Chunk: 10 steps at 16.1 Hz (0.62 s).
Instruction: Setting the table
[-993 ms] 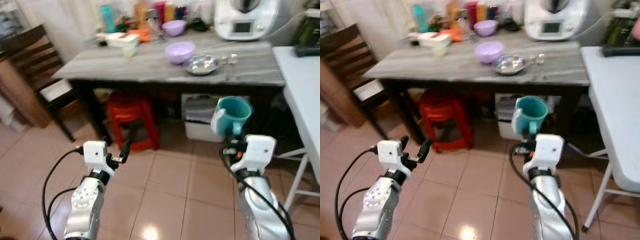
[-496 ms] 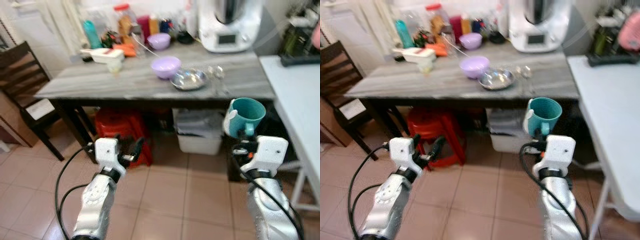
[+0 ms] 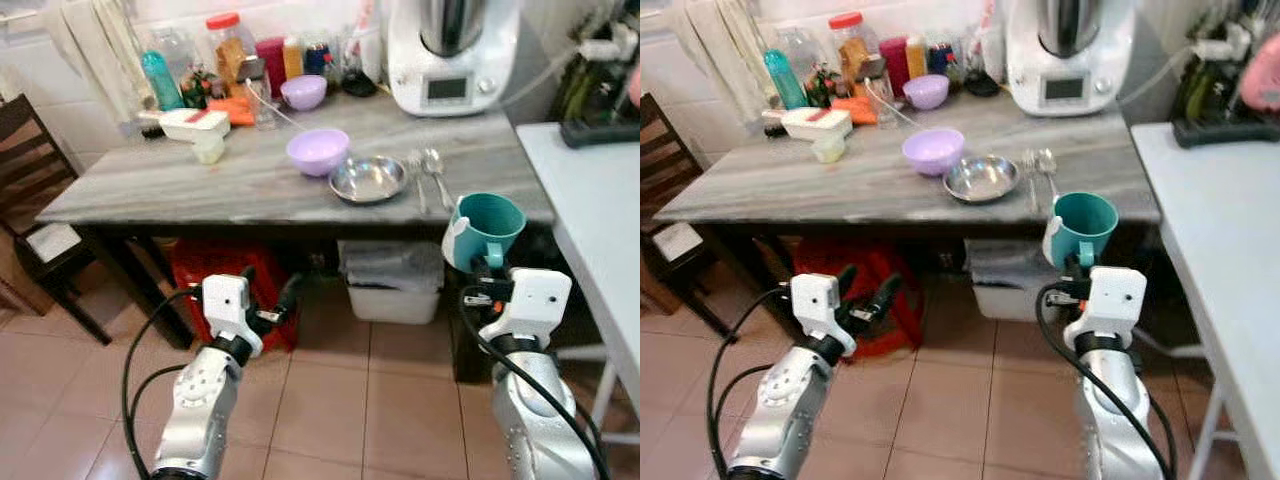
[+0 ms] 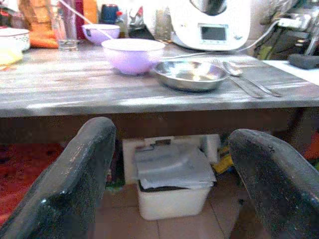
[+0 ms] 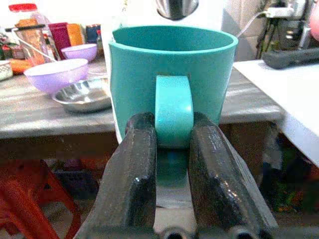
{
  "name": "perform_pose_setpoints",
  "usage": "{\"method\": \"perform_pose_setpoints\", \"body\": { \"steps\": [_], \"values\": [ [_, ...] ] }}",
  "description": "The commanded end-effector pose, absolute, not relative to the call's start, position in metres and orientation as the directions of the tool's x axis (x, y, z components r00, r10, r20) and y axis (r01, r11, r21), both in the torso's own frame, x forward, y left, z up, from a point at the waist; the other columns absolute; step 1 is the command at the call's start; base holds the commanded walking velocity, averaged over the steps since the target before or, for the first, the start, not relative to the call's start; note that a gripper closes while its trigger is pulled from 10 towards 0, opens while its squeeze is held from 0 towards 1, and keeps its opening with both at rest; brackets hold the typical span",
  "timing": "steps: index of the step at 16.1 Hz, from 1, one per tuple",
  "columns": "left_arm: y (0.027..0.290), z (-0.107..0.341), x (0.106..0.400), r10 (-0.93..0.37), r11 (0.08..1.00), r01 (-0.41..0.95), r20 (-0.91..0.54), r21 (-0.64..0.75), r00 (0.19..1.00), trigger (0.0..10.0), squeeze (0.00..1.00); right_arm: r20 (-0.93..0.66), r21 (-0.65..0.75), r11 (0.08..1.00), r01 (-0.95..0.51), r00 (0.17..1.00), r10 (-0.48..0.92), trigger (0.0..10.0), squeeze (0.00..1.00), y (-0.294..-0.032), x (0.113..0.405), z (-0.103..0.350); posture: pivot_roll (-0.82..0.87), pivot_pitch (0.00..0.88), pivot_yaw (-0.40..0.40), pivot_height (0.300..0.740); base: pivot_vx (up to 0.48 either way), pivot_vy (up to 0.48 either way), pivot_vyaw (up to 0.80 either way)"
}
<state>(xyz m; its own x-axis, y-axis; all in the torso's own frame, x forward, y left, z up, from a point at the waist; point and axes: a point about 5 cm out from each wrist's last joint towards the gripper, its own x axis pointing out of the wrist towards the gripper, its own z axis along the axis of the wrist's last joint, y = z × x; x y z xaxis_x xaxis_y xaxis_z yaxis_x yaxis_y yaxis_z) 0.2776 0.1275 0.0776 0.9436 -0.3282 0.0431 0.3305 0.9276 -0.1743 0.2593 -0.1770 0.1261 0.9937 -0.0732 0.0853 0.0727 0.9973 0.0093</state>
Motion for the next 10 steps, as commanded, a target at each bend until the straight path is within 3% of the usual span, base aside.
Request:
{"method": "perform_pose_setpoints", "body": {
  "steps": [1, 10],
  "values": [
    [0.1342, 0.0799, 0.2786, -0.320, 0.932, 0.323, 0.045, -0.166, 0.946, 10.0, 0.00, 0.103, 0.021, 0.999, 0.050, 0.993, -0.052, 10.0, 0.00, -0.1692, 0.2618, 0.1306, -0.16, 0.000, 0.122, 0.740, 0.371, 0.000, 0.00],
    [0.1265, 0.0848, 0.2828, -0.346, 0.921, 0.350, 0.058, -0.172, 0.937, 10.0, 0.00, 0.113, 0.004, 0.999, 0.052, 0.992, -0.052, 10.0, 0.00, -0.1717, 0.2645, 0.1327, -0.17, 0.000, 0.122, 0.740, 0.368, 0.000, 0.00]
  ]
}}
